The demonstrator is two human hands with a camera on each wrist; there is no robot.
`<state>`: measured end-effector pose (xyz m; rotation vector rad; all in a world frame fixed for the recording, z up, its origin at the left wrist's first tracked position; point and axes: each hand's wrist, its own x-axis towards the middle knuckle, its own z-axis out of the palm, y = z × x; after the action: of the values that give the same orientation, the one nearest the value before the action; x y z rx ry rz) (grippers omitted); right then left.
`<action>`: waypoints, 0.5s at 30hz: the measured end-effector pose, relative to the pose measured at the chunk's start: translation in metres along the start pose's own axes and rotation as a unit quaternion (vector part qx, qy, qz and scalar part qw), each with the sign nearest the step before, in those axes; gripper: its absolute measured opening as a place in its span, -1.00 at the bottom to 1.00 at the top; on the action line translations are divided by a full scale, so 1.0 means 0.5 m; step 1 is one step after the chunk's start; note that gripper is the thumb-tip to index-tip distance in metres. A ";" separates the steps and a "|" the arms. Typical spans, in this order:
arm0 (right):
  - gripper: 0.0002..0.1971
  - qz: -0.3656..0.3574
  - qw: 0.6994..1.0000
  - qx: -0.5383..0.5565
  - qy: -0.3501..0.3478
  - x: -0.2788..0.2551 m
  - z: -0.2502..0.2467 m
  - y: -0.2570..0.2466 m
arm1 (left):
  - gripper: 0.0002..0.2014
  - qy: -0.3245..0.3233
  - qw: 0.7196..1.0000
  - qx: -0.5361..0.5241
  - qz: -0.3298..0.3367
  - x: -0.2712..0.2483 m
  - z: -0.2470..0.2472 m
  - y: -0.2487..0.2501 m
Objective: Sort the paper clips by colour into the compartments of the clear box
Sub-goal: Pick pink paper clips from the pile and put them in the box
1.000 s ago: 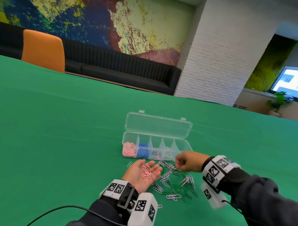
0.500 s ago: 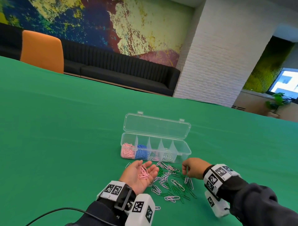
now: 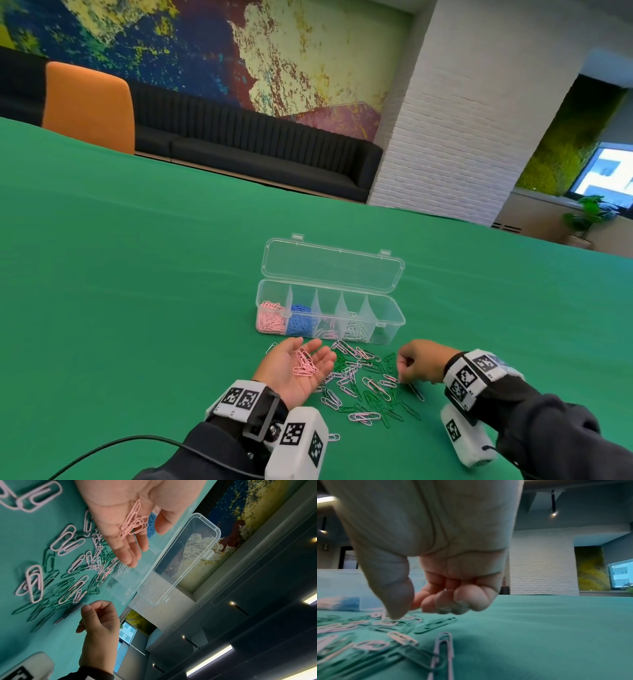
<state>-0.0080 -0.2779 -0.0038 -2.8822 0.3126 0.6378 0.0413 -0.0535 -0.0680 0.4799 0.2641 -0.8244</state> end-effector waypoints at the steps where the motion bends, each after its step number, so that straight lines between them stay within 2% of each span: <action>1: -0.77 -0.008 1.000 0.010 0.009 0.002 0.001 -0.002 | -0.65 0.001 1.000 0.001 0.000 0.000 0.000 0.000; 8: -0.91 -0.077 0.997 0.025 -0.015 0.002 0.026 -0.054 | -0.66 0.003 1.000 0.001 0.002 -0.004 0.003 0.001; 11: -0.83 -0.080 0.996 0.034 0.004 0.005 0.017 -0.059 | -0.66 0.003 1.000 -0.001 0.003 -0.005 0.004 0.003; 15: -0.73 -0.048 0.997 0.038 0.049 0.013 0.008 -0.048 | -0.66 0.005 1.000 0.001 0.000 -0.006 0.004 0.002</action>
<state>0.0020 -0.2553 -0.0073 -2.8405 0.2041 0.4591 0.0402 -0.0518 -0.0647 0.4860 0.2725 -0.8223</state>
